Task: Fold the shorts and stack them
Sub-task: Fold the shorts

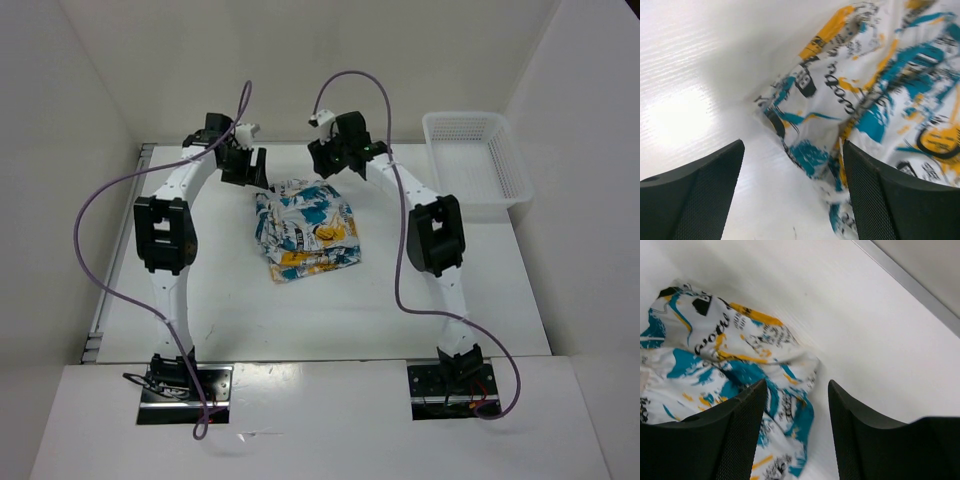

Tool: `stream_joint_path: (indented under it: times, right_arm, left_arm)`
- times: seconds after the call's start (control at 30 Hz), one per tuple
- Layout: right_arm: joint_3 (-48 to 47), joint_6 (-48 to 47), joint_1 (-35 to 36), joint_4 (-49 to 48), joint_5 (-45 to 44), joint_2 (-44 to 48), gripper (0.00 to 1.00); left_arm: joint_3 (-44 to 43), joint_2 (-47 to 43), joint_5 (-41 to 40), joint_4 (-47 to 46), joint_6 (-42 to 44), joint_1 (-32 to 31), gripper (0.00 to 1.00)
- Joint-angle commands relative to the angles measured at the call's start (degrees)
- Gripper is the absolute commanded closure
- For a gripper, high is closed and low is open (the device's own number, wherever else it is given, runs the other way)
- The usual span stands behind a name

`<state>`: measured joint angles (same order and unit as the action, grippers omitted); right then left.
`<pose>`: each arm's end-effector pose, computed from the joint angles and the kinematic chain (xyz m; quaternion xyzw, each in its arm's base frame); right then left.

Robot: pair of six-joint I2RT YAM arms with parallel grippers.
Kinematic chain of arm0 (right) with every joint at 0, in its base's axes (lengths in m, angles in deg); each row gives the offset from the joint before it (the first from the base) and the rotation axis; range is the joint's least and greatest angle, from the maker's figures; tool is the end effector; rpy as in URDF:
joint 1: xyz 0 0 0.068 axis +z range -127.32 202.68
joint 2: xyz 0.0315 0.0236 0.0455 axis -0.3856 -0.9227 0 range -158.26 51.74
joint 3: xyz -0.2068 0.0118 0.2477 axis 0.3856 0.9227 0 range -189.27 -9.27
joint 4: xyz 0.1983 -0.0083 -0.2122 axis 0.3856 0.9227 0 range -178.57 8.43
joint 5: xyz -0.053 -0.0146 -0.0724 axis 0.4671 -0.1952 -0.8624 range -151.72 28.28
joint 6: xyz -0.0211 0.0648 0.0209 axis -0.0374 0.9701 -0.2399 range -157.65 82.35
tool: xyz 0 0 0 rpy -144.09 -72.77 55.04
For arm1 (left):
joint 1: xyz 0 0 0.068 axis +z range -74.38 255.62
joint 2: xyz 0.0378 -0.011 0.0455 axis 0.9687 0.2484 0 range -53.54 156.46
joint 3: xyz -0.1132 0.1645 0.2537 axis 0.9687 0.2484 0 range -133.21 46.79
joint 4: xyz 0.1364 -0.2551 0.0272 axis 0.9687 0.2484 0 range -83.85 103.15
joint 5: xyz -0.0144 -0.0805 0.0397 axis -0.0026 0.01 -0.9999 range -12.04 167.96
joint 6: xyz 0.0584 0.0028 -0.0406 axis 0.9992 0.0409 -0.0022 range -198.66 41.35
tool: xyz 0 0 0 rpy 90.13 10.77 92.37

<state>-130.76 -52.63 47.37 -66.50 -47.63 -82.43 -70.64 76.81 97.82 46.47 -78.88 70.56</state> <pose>0.5660 0.2759 0.2632 -0.3519 0.8078 0.1472 0.4493 0.5798 -0.0714 0.2474 0.0937 0.9316 -0.1778 0.3028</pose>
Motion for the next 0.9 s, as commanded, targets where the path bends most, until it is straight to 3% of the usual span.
stream_joint_path:
  times: [0.0, 0.2, 0.37, 0.57, 0.6, 0.83, 0.87]
  right_arm:
    - [7.3, 3.0, -4.1, -2.5, -2.0, 7.1, 0.42]
    - [25.1, -0.8, -5.5, 2.9, 8.2, 15.5, 0.42]
    - [37.3, -3.4, -5.5, 5.0, 15.3, 21.7, 0.42]
    - [47.6, -2.8, -5.5, 4.5, 19.3, 25.9, 0.5]
    - [48.2, -2.8, -5.5, 4.5, 19.9, 26.5, 0.52]
    - [50.7, -2.2, -2.9, 2.7, 23.9, 27.6, 0.9]
    - [51.3, -2.2, -2.4, 2.7, 23.9, 27.6, 0.9]
  left_arm:
    - [2.1, -5.2, 7.0, 2.6, 0.2, -0.7, 0.13]
    - [10.3, -3.9, 5.7, 4.3, 0.2, -3.1, 0.16]
    - [10.3, -1.9, 4.6, 4.3, 0.2, -3.1, 0.43]
    - [9.1, 0.3, 4.6, 3.2, 0.2, -3.1, 0.62]
    - [7.7, 1.0, 4.1, 3.2, 0.2, -3.1, 0.62]
    - [2.2, 3.6, 4.0, 2.0, 0.2, -3.1, 0.64]
    - [0.8, 4.1, 4.0, 2.0, 0.2, -3.1, 0.64]
